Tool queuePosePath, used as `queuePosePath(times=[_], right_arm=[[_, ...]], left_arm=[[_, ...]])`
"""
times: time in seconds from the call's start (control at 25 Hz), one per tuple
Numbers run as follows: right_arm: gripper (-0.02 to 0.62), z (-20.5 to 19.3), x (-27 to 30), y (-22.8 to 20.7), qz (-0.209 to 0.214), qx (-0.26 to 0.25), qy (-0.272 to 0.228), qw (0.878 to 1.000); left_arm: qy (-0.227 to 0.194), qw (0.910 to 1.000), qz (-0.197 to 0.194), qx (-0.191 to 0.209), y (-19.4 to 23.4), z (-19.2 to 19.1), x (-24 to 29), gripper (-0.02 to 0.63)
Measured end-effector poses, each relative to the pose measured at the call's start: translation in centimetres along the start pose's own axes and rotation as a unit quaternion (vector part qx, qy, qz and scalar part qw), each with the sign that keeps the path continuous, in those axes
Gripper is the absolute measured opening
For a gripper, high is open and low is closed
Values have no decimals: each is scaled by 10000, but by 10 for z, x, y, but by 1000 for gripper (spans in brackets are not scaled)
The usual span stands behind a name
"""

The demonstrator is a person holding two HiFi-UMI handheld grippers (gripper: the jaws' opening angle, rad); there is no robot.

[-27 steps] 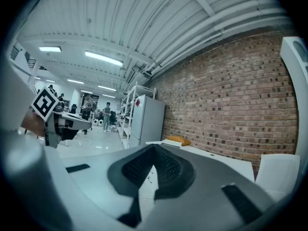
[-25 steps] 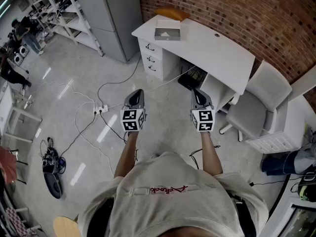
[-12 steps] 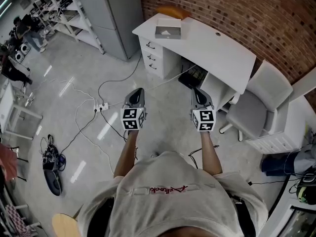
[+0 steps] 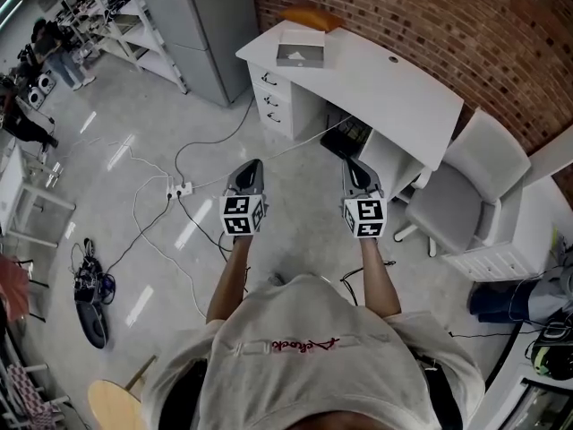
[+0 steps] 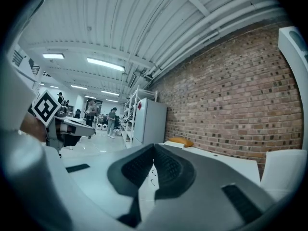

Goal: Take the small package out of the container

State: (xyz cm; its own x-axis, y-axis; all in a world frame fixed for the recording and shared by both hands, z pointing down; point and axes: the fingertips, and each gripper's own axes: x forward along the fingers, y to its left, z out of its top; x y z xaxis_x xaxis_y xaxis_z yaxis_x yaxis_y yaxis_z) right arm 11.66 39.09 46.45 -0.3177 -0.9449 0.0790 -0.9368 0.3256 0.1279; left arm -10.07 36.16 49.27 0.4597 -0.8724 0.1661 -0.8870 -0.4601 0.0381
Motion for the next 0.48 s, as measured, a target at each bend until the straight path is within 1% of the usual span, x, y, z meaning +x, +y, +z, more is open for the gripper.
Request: queuePosePath(times=[0.28,0.48], right_arm=[[11,-21,-5,-4,214,-28,176,9996],[11,-28,3,-13,266,-30,240,9994]], left_arm=[[89,9999,52,-79,-20,-16,4,9],[152,9997,108,-136,-19,-24,12,9]])
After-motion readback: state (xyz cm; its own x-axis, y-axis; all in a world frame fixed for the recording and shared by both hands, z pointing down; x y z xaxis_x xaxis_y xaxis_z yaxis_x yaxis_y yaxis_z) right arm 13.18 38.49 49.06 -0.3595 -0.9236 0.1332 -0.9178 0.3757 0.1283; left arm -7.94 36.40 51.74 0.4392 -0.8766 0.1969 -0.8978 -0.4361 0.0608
